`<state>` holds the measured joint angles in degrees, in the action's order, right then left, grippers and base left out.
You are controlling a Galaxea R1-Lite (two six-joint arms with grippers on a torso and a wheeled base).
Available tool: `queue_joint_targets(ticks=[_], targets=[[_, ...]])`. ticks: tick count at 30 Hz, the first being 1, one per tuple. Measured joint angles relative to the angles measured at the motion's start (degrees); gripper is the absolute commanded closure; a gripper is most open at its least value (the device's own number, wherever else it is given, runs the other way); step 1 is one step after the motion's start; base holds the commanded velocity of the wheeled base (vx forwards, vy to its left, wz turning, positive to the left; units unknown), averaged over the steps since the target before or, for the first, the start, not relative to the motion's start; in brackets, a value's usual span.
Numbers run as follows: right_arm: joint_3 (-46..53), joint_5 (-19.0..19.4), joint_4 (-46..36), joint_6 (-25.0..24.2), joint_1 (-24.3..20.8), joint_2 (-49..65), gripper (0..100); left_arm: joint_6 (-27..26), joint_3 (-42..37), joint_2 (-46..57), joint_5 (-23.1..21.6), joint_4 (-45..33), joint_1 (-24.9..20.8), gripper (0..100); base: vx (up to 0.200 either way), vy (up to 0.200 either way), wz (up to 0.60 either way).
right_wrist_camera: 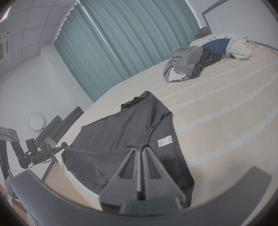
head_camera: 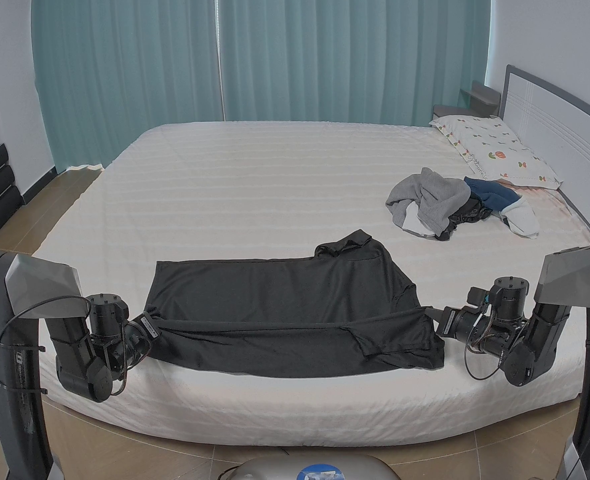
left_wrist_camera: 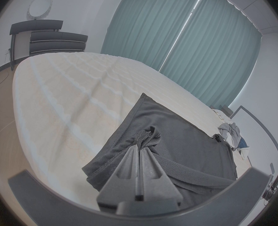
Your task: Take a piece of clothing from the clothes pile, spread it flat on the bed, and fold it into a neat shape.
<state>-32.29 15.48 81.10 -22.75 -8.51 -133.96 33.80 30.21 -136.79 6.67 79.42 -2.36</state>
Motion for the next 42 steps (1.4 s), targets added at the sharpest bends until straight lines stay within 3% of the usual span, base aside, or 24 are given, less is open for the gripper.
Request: queue_joint_targets(ticks=[3, 4, 10, 15, 24, 30, 35, 42], targets=[[-1.5, 0.0, 0.1, -0.1, -0.1, -1.6, 100, 0.0, 1.1, -1.1, 0.0, 0.0, -0.2, 100, 0.000, 0.000, 0.00], [-1.8, 0.0, 0.1, -0.2, -0.1, -2.0, 0, 0.0, 1.4, -1.4, 0.1, 0.0, -0.2, 0, 0.000, 0.000, 0.00], [-3.5, 0.1, 0.2, -0.9, -0.1, -4.2, 0, 0.1, 3.4, -3.3, 1.5, 0.0, -0.2, 0, 0.000, 0.000, 0.00], [-4.2, 0.0, 1.5, -4.9, 0.0, -5.1, 0, 1.7, 4.0, -3.9, 1.6, 0.1, -0.2, 0, 0.000, 0.000, 0.00], [-0.1, 0.2, 7.7, -23.4, 1.0, -4.5, 0, 3.2, 1.0, 0.0, 1.9, 0.2, 0.4, 0, 0.000, 0.000, 0.00], [2.5, 1.9, 7.9, -31.4, 2.3, -3.5, 0, 11.2, -2.6, 5.1, 1.0, 0.2, 1.1, 0, 0.100, 0.000, 0.00], [4.2, 3.2, 7.9, -32.6, 2.5, -3.8, 0, 12.6, -5.3, 7.5, -3.2, 0.1, 1.8, 0, 0.200, 0.000, 0.00], [4.6, 3.3, 7.9, -32.5, 2.3, -4.8, 0, 12.3, -5.3, 8.6, -4.7, -0.8, 1.6, 0, 0.029, 0.000, 0.00]])
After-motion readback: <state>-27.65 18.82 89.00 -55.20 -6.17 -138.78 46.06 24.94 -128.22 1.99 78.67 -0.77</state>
